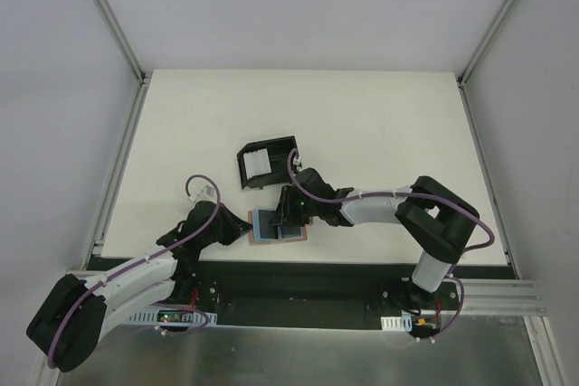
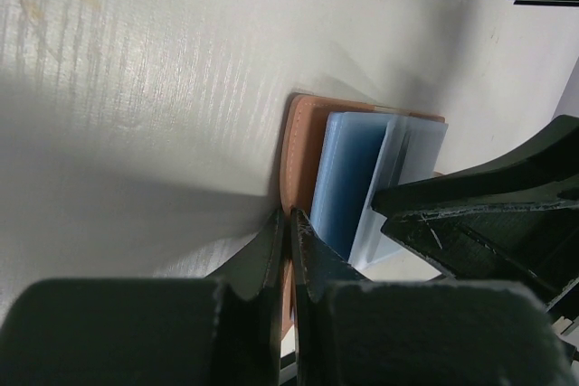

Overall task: Put the credit cards into the card holder
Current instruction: Insert the credit card into the card holder.

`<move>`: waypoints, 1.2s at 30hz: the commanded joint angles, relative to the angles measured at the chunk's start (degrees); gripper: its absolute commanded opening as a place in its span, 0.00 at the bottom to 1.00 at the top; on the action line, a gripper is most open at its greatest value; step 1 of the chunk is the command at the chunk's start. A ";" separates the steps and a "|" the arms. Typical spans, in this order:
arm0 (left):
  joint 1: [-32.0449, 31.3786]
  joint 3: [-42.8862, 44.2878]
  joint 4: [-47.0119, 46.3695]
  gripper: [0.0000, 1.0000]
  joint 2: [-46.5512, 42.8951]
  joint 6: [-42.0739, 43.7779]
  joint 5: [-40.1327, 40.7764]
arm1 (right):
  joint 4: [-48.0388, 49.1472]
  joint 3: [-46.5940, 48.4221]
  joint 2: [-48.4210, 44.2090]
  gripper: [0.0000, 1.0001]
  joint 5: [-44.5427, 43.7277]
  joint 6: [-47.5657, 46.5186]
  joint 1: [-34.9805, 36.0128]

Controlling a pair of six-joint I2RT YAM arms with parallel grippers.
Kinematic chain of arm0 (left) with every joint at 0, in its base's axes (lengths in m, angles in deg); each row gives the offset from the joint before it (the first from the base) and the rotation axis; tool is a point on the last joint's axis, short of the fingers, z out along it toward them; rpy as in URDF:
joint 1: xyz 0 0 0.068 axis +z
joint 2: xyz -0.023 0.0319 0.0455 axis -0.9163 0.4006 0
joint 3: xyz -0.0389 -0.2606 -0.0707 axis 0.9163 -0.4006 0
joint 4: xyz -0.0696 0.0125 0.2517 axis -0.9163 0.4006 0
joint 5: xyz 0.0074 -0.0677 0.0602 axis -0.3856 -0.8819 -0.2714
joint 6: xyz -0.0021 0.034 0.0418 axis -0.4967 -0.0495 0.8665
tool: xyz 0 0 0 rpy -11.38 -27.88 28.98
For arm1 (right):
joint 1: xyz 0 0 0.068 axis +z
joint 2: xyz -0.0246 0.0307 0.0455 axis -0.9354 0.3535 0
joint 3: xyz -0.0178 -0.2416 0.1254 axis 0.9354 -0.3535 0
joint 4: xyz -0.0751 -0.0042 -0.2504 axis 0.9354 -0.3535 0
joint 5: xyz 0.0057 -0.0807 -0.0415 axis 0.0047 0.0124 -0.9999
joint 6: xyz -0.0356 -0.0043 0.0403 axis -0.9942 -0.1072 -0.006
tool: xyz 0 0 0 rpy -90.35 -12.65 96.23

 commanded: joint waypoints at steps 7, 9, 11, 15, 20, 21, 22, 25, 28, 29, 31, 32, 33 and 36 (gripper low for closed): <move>0.49 -2.08 1.49 0.00 0.08 0.69 -0.22 | -1.67 4.23 1.09 0.34 2.20 -2.48 1.21; 0.49 -2.17 1.58 0.00 -0.01 0.69 -0.22 | -1.76 4.06 0.82 0.34 1.51 -2.57 1.38; 0.49 -2.08 1.58 0.00 -0.01 0.69 -0.22 | -2.98 3.88 0.30 0.34 0.10 -2.66 1.38; 0.49 -2.25 1.66 0.00 -0.19 0.52 -0.31 | -5.27 2.92 -1.99 0.34 -3.33 -3.98 1.56; 0.49 -2.34 1.58 0.00 -0.36 0.51 -0.05 | -8.43 3.71 -2.52 0.34 -5.27 -5.38 1.73; 0.49 -2.34 1.58 0.00 -0.36 0.51 0.04 | -8.44 3.71 -2.52 0.34 -5.35 -5.38 1.73; 0.49 -2.34 1.58 0.00 -0.28 0.51 0.04 | -8.52 3.88 -2.26 0.34 -5.27 -5.38 1.91; 0.49 -2.34 1.66 0.00 -0.36 0.60 -0.05 | -9.05 4.93 -0.77 0.35 -4.04 -5.30 1.91; 0.49 -2.34 1.58 0.00 -0.19 0.60 -0.05 | -9.14 5.73 0.29 0.35 -3.34 -5.56 2.35; 0.49 -2.34 1.58 0.00 -0.19 0.60 -0.05 | -9.14 6.08 0.47 0.35 -2.90 -5.73 2.44; 0.49 -2.34 1.58 0.00 -0.27 0.69 -0.05 | -9.05 6.78 0.99 0.35 -1.76 -5.91 2.44; 0.49 -2.34 1.58 0.00 -0.27 0.60 0.04 | -8.96 7.13 1.26 0.35 -1.23 -5.91 2.44; 0.49 -2.34 1.49 0.00 -0.19 0.52 -0.05 | -8.88 7.31 1.61 0.35 -0.88 -6.00 2.52; 0.49 -2.25 1.58 0.00 -0.19 0.51 0.04 | -8.70 8.01 1.96 0.35 -0.26 -6.09 2.79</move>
